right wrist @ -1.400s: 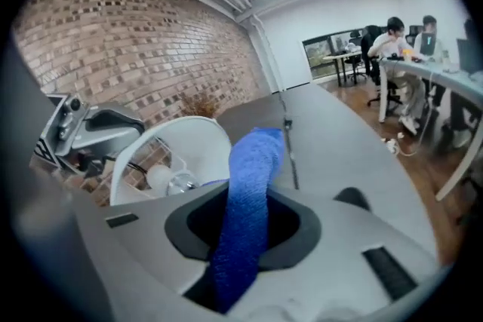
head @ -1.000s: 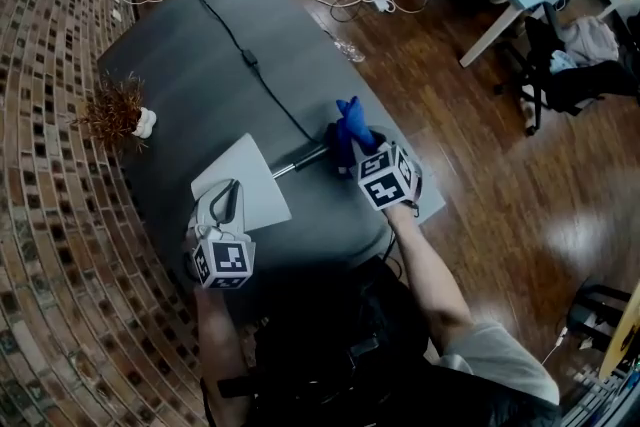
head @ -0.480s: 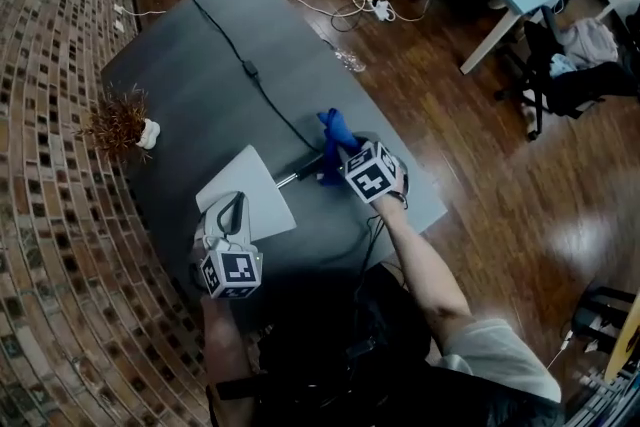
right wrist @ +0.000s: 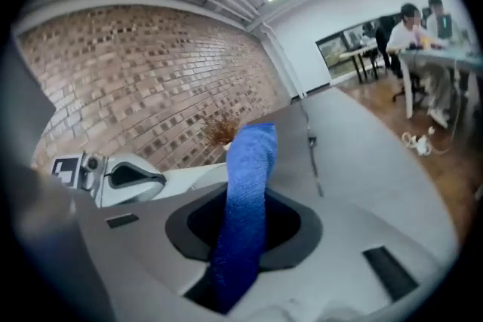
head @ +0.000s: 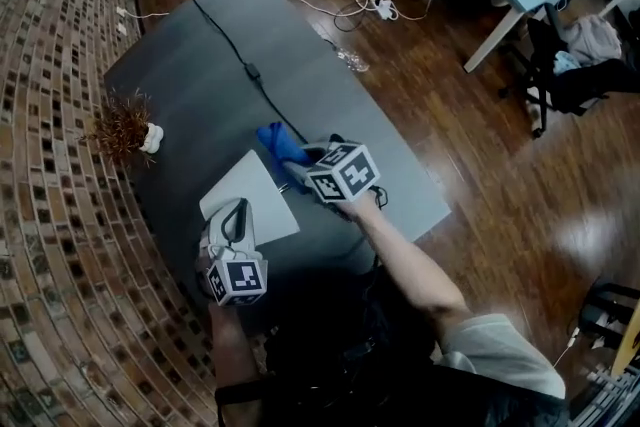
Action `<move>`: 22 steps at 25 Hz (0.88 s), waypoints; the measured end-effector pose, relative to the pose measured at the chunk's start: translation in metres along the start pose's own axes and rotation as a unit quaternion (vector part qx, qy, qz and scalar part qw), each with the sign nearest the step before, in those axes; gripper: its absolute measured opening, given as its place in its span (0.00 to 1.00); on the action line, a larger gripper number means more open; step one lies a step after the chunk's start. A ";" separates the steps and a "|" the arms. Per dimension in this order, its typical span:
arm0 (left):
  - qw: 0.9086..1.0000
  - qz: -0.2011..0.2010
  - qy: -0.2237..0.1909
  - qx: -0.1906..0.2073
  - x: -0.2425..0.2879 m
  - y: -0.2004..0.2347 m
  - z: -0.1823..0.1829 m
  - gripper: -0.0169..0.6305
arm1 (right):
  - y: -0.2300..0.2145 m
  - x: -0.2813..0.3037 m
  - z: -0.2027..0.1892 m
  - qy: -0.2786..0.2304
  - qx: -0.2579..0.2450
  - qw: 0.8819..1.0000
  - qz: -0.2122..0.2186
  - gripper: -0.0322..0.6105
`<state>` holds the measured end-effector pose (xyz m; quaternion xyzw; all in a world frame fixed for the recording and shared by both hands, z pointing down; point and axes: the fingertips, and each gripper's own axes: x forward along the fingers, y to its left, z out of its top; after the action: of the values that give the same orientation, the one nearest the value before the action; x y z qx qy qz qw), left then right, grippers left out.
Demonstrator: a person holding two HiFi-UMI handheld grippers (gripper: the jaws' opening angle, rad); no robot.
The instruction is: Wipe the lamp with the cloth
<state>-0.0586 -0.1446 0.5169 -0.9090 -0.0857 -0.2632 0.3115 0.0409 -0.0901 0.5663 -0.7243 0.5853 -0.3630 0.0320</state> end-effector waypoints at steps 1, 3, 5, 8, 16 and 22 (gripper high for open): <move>1.000 0.002 0.001 0.000 -0.002 -0.001 -0.001 0.03 | 0.011 0.022 -0.007 0.009 0.019 0.999 0.026 0.18; 1.000 0.006 0.003 0.002 -0.006 -0.006 -0.001 0.03 | 0.018 0.049 -0.029 0.043 0.027 0.998 0.034 0.18; 1.000 0.005 0.002 0.006 -0.008 -0.012 0.001 0.03 | 0.006 0.046 -0.043 0.072 0.004 0.997 0.003 0.18; 1.000 0.005 -0.002 0.010 -0.009 -0.017 0.005 0.03 | -0.041 0.013 -0.042 0.097 -0.049 0.991 -0.077 0.19; 1.000 0.010 -0.006 0.018 -0.016 -0.025 0.008 0.03 | -0.147 -0.085 -0.022 0.107 -0.069 0.967 -0.220 0.19; 1.000 0.016 -0.011 0.019 -0.016 -0.025 0.006 0.03 | -0.048 -0.067 0.007 0.055 -0.124 0.985 -0.110 0.19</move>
<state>-0.0777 -0.1211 0.5171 -0.9071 -0.0796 -0.2461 0.3320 0.0811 -0.0192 0.5514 -0.7618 0.5433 -0.3277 -0.1306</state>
